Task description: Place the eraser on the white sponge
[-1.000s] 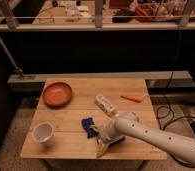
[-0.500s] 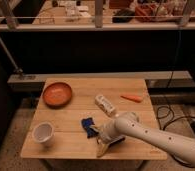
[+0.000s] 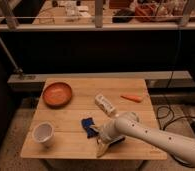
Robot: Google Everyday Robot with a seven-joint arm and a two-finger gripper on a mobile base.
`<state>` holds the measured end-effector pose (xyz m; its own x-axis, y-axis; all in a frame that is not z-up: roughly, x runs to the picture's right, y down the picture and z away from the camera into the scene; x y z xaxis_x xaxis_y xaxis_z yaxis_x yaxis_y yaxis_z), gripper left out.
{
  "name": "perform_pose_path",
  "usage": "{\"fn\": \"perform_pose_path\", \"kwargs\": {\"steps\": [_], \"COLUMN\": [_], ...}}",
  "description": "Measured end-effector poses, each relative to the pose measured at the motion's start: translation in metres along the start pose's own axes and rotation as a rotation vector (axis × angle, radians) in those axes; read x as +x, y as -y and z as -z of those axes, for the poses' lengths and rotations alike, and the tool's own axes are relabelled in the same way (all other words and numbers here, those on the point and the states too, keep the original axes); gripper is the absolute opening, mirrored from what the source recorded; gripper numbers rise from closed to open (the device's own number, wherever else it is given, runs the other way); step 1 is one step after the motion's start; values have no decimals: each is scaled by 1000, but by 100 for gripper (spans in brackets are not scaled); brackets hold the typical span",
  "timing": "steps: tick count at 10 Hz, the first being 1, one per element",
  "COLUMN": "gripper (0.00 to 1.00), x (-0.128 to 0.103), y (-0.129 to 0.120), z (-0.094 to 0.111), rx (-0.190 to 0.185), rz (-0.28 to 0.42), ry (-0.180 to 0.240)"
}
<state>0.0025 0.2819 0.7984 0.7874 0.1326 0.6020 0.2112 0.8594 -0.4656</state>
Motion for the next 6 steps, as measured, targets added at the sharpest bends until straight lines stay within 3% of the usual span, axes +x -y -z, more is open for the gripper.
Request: {"fn": "perform_pose_path", "kwargs": {"steps": [3,6], "gripper": [74,80], "x": [0,0], "y": [0,0], "z": [0,0], "rx": [0,1], "rz": [0,0], "ry": [0,0]}}
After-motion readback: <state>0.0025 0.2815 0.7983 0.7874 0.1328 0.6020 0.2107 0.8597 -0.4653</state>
